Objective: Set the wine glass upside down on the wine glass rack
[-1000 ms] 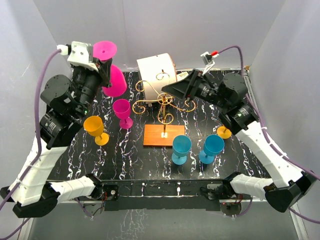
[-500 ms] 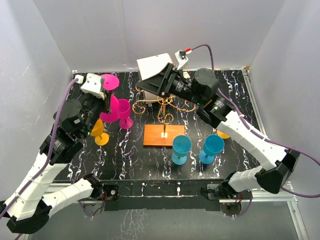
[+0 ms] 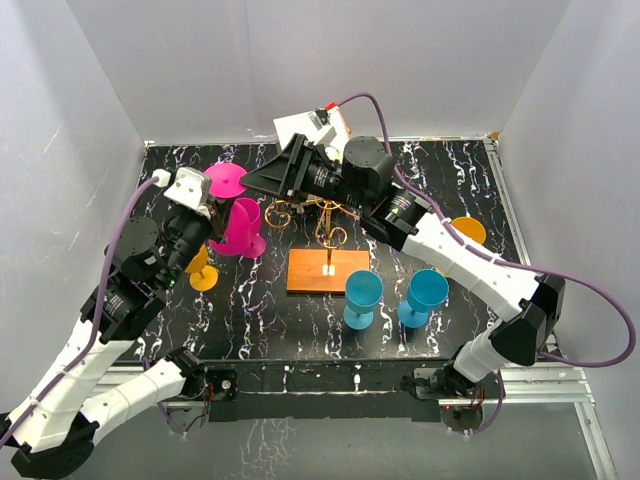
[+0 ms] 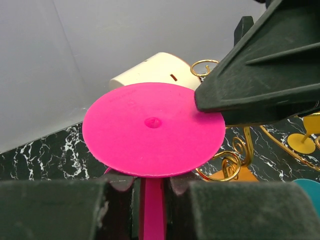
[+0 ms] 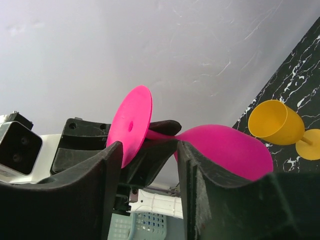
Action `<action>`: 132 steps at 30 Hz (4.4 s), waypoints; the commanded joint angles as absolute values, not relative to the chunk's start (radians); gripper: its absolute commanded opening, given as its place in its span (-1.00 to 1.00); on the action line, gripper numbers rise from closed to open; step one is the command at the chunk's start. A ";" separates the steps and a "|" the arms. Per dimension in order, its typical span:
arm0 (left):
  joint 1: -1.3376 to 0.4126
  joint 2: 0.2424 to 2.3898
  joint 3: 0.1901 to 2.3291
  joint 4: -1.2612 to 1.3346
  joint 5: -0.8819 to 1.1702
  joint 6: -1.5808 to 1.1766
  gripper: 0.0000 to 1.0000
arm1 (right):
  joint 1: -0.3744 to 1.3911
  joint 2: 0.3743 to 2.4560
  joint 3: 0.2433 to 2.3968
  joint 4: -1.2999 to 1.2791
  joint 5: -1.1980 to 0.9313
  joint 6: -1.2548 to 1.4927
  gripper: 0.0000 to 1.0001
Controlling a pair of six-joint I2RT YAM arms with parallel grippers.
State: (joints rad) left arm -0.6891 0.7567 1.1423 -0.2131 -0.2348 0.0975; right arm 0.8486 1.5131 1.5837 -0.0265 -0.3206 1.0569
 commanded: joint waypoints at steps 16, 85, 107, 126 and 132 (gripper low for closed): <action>-0.686 0.710 1.105 -0.166 -0.196 0.057 -0.83 | 0.865 1.526 1.602 0.098 -0.357 1.148 -1.00; -0.686 0.499 0.930 -0.341 -0.428 -0.454 0.59 | 0.686 1.630 1.741 -0.242 -0.361 1.165 -1.00; -0.686 0.515 0.924 -0.345 -0.407 -0.472 0.61 | 0.683 1.443 1.581 -0.334 -0.057 1.072 -1.00; -0.686 0.534 0.926 -0.359 -0.420 -0.463 0.62 | 0.679 1.571 1.662 -0.207 -0.116 1.046 -1.00; -0.686 0.538 0.921 -0.358 -0.427 -0.456 0.62 | 0.679 1.582 1.679 -0.215 -0.186 1.039 -1.00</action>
State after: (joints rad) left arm -0.6853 0.5335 0.9199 -0.3676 -0.4084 -0.4698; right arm 0.6796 1.5864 1.6215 -0.2798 -0.1307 1.0595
